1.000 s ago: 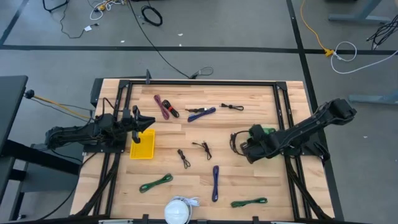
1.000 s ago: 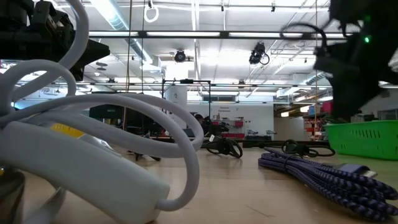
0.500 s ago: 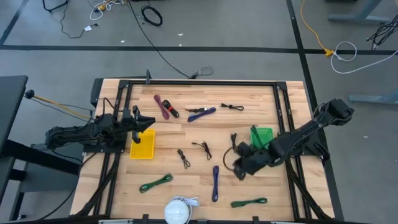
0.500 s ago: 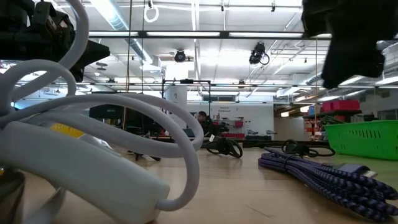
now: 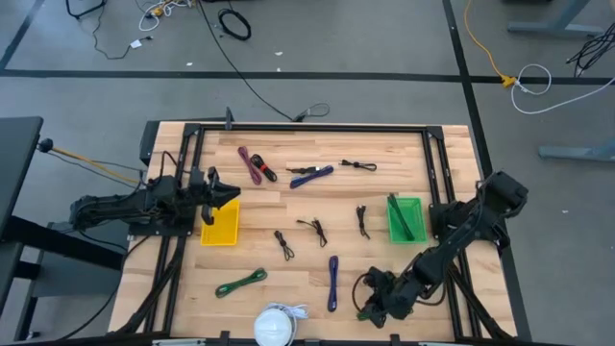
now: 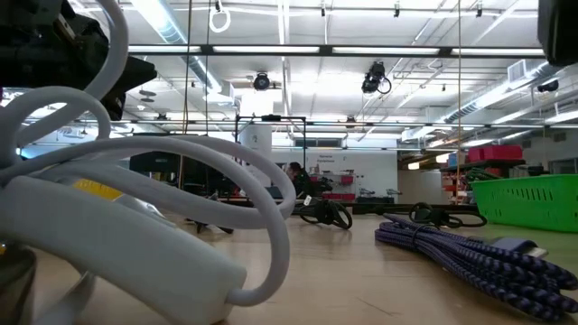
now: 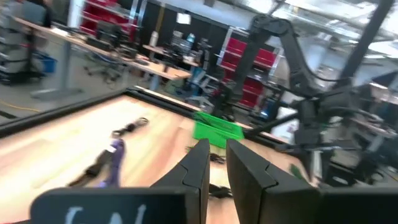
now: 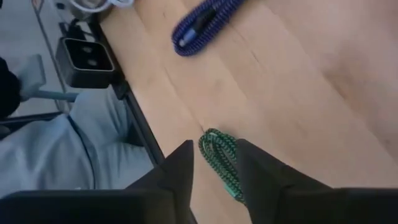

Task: Pick & Place USB Port
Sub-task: Put the black and green charger cable into the green basket

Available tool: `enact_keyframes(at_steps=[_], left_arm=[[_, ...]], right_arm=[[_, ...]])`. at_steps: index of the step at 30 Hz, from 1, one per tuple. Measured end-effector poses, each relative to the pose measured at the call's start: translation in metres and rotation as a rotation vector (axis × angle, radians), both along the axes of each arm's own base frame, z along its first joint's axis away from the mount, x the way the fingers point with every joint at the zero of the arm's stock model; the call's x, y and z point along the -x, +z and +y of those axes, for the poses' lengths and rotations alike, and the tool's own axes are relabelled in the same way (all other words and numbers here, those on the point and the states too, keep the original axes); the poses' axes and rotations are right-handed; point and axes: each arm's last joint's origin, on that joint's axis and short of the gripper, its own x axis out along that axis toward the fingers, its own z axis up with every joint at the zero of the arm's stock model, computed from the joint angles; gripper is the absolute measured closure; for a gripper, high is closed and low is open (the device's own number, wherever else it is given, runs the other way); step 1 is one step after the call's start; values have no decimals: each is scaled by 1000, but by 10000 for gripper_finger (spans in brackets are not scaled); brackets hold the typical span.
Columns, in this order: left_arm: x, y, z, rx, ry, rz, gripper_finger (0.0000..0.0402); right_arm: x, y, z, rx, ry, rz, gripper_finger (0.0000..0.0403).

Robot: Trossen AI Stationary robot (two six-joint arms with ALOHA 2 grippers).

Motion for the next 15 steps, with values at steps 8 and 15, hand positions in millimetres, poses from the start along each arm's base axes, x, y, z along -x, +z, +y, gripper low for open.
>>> enact_keyframes(at_steps=[8, 15], left_arm=[[0, 0, -1, -2, -21, 2, 344], [0, 0, -1, -2, -21, 2, 344]], right_arm=[[5, -15, 8, -21, -17, 74, 234], [8, -16, 8, -33, 25, 132, 225]])
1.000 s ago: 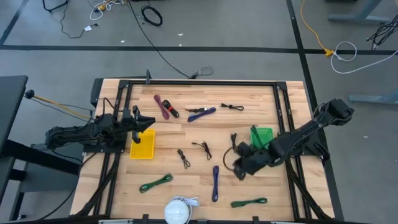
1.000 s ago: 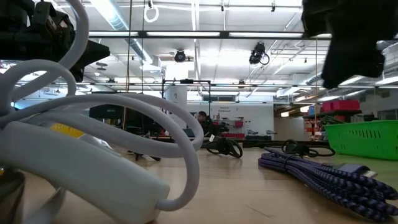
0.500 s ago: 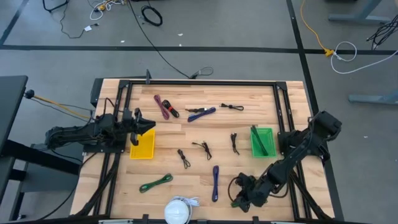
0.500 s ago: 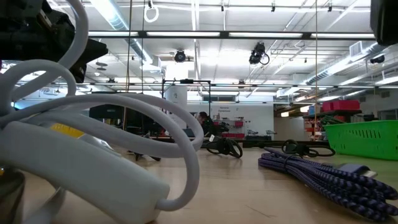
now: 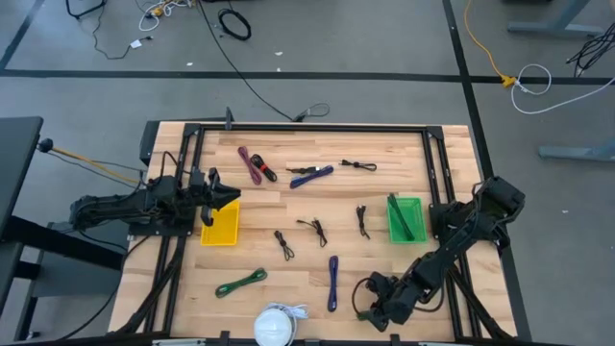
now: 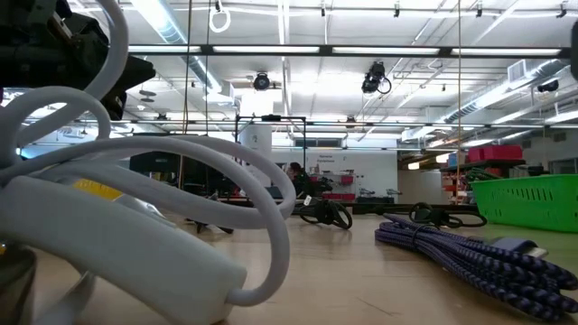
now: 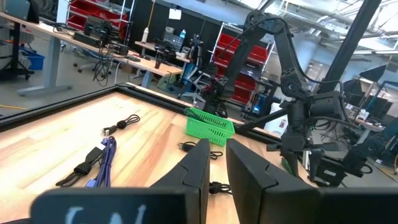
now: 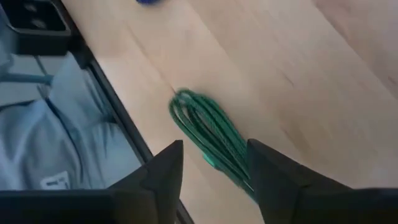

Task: Pick & Place USB Port
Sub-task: Put the black and green charger cable into the green basket

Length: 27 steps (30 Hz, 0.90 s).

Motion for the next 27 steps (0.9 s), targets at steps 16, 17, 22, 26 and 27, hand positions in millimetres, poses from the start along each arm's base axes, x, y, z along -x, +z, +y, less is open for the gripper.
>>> enact_keyframes(at_steps=[16, 17, 22, 26, 27], left_arm=[[0, 0, 0, 0, 0, 0, 344], [0, 0, 0, 0, 0, 0, 344], [0, 0, 0, 0, 0, 0, 344], [0, 0, 0, 0, 0, 0, 344], [0, 0, 0, 0, 0, 1, 344]], right_arm=[[14, -9, 0, 97, 86, 102, 227], [15, -10, 1, 98, 90, 104, 227], [15, -12, 2, 85, 104, 111, 227], [17, -12, 3, 86, 123, 125, 227], [17, -13, 3, 85, 127, 128, 227]])
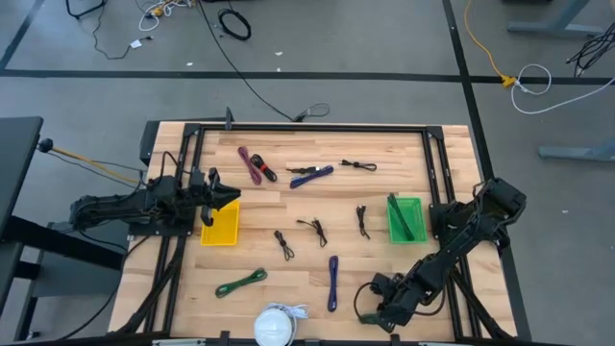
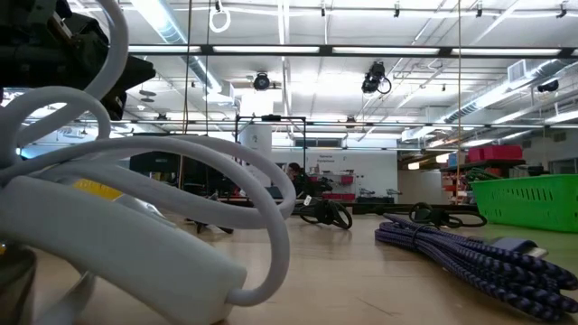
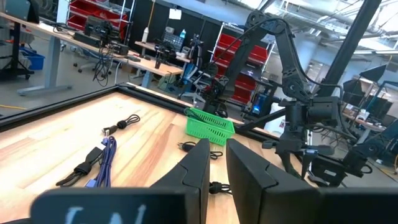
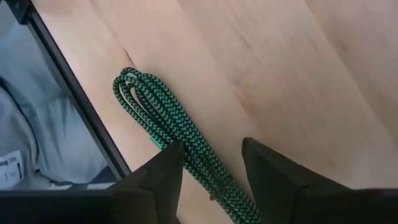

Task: Pick & Place USB Port
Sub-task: Put the black and green charger cable into the green basket

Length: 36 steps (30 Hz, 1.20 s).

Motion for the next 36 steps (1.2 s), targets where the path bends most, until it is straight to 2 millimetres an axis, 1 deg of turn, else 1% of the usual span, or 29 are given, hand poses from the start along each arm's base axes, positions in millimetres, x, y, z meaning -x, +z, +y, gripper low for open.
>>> enact_keyframes(at_steps=[2, 5, 7, 9, 11, 12, 13, 16, 22, 25, 28, 31, 36], left_arm=[[0, 0, 0, 0, 0, 0, 344], [0, 0, 0, 0, 0, 0, 344], [0, 0, 0, 0, 0, 1, 344], [0, 0, 0, 0, 0, 0, 344], [0, 0, 0, 0, 0, 0, 344], [0, 0, 0, 0, 0, 0, 344], [0, 0, 0, 0, 0, 0, 344], [0, 0, 0, 0, 0, 0, 344], [0, 0, 0, 0, 0, 0, 344], [0, 0, 0, -1, 0, 0, 344], [0, 0, 0, -1, 4, 0, 344], [0, 0, 0, 0, 4, 0, 344], [0, 0, 0, 0, 4, 0, 344]], right_arm=[[0, -1, 0, -2, 6, 6, 227], [0, -8, 1, 3, 20, 42, 230], [0, -13, 3, -3, 32, 74, 247], [0, -16, 4, -7, 49, 77, 285], [-1, -16, 4, -17, 69, 73, 348], [-2, -16, 4, -18, 85, 66, 374], [-2, -15, 4, -18, 93, 56, 386], [-4, -14, 1, -7, 80, 44, 397], [-11, -14, -6, 2, 86, 33, 400], [-17, -10, -15, 41, 72, -10, 401], [-24, 2, -30, 139, 35, -102, 402], [-24, 15, -48, 235, -10, -126, 402], [-25, 45, -73, 353, -129, -232, 403]])
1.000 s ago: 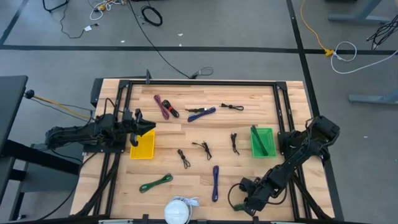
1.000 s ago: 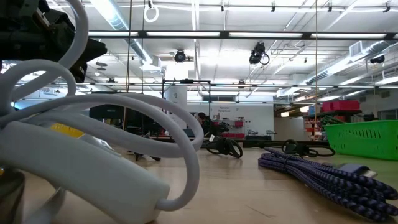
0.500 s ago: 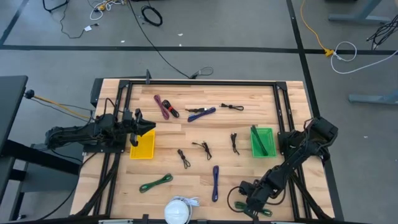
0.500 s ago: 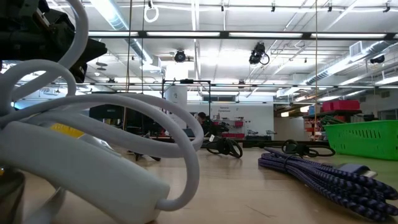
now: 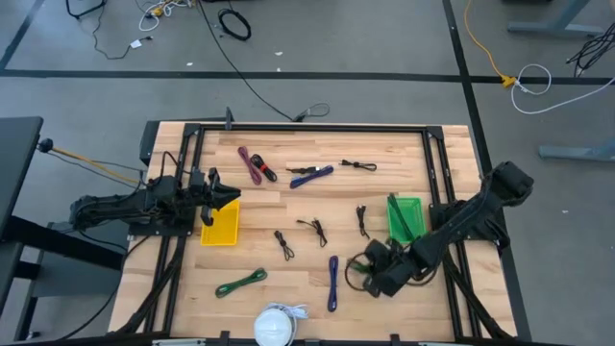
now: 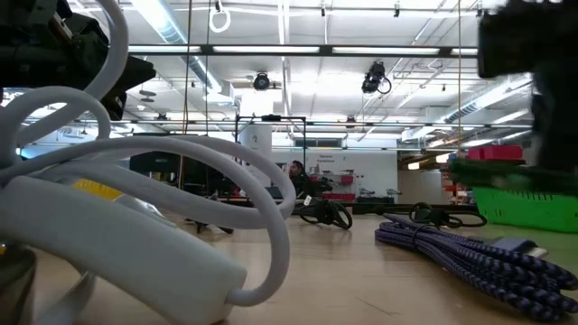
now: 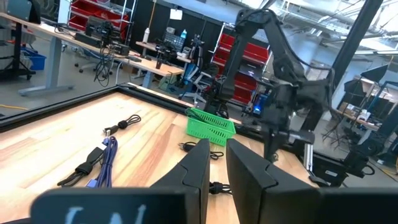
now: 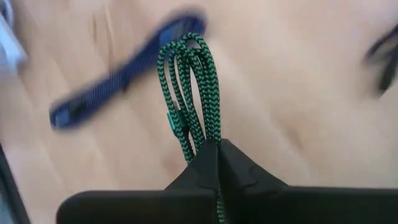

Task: Pick & Place USB Port
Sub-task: Put the black and green charger cable into the green basket

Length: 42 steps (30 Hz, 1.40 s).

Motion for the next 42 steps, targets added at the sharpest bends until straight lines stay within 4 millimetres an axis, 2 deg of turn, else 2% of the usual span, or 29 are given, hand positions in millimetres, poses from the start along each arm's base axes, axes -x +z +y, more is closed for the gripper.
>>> enact_keyframes(at_steps=[4, 8, 15, 20, 26, 34, 42], left_arm=[[0, 0, 0, 0, 0, 1, 344], [0, 0, 0, 0, 0, 3, 344], [0, -1, 0, 1, 0, 9, 344], [0, -1, 0, 1, 0, 11, 344], [0, -1, 0, 0, 1, 13, 344], [0, -1, 0, -1, 1, 13, 344], [0, -2, 1, 0, 20, 16, 344]], right_arm=[[0, 25, -14, 63, -71, -135, 403], [13, 42, -35, 191, -198, -187, 403], [43, 59, -67, 280, -370, -101, 403], [62, 68, -83, 342, -475, -88, 403], [75, 68, -92, 380, -619, -52, 403], [92, 37, -100, 375, -758, 65, 403], [91, 39, -101, 367, -775, 66, 403]])
